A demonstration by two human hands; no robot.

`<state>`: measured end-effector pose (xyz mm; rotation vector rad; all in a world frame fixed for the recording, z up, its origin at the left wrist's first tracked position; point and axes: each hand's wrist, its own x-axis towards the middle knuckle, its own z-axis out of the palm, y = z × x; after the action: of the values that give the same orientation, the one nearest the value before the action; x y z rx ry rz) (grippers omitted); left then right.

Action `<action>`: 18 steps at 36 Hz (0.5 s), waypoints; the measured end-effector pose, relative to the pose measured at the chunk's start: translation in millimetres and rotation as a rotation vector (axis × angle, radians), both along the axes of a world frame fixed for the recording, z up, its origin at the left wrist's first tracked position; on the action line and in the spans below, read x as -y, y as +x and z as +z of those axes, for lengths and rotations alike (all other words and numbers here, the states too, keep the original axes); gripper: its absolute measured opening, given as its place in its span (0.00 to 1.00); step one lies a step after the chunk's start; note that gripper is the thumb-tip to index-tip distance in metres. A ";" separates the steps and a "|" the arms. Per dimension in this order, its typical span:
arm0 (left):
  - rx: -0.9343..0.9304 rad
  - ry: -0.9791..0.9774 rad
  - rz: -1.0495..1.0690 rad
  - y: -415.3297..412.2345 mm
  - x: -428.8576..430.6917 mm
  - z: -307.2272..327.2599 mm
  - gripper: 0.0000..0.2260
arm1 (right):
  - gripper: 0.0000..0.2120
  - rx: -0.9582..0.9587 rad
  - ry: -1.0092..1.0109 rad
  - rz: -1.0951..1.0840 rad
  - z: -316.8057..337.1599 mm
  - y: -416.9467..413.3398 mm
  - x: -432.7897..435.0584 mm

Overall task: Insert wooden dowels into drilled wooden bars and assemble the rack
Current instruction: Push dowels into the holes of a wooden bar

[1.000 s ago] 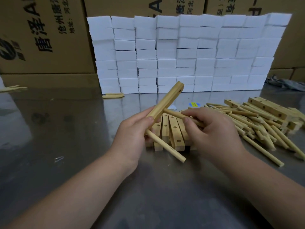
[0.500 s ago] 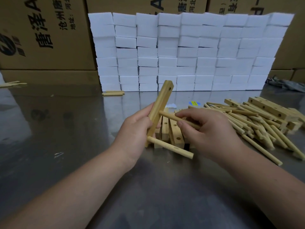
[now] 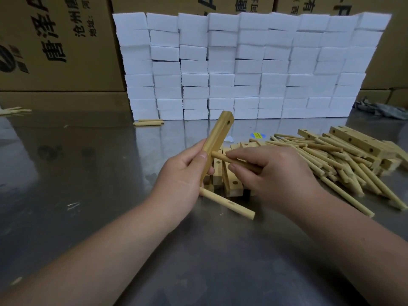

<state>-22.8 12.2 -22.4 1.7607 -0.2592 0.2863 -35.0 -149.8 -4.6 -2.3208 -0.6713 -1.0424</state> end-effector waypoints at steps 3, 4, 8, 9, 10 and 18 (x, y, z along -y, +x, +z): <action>0.014 -0.004 0.012 0.3 0.1 -1.0 0.14 | 0.07 0.010 -0.009 -0.008 -0.3 -0.9 -2.1; 0.021 -0.002 0.015 0.3 0.1 -1.1 0.14 | 0.08 0.015 -0.007 -0.004 -0.3 -1.3 -2.5; 0.042 0.019 0.023 -0.8 -0.2 -0.4 0.15 | 0.09 -0.004 0.009 0.001 -0.2 -3.3 -3.3; 0.044 0.022 0.022 -1.0 -0.2 -0.3 0.15 | 0.08 -0.029 0.009 -0.003 -0.4 -4.1 -3.6; 0.042 0.023 0.021 -0.9 -0.1 -0.4 0.15 | 0.08 -0.060 0.012 -0.009 -0.6 -4.9 -3.9; 0.034 0.029 0.039 -1.0 1.7 0.1 0.14 | 0.10 -0.348 0.125 0.043 -1.3 1.6 -1.0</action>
<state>-23.8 10.5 -22.3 1.7920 -0.2545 0.3429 -33.4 -148.8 -5.9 -2.2881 -0.5000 -0.6183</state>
